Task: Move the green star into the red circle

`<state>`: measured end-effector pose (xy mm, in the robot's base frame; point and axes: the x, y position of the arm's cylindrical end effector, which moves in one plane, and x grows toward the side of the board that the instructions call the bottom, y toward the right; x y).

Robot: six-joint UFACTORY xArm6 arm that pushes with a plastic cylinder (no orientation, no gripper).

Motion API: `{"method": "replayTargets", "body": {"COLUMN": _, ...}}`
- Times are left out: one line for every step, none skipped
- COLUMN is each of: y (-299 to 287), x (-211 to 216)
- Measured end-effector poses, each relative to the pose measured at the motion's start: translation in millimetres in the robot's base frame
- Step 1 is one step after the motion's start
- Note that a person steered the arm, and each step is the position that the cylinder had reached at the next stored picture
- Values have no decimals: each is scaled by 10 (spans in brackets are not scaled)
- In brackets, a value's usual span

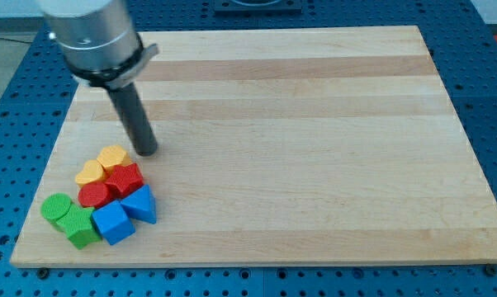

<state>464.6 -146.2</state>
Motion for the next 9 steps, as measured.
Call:
{"method": "replayTargets", "body": {"y": 712, "x": 272}}
{"method": "replayTargets", "body": {"y": 1056, "x": 942}}
{"method": "replayTargets", "body": {"y": 820, "x": 1520}}
{"method": "replayTargets", "body": {"y": 732, "x": 1545}}
{"method": "replayTargets", "body": {"y": 684, "x": 1544}}
{"method": "replayTargets", "body": {"y": 471, "x": 1544}}
{"method": "replayTargets", "body": {"y": 449, "x": 1545}}
{"method": "replayTargets", "body": {"y": 366, "x": 1543}}
{"method": "replayTargets", "body": {"y": -131, "x": 1535}}
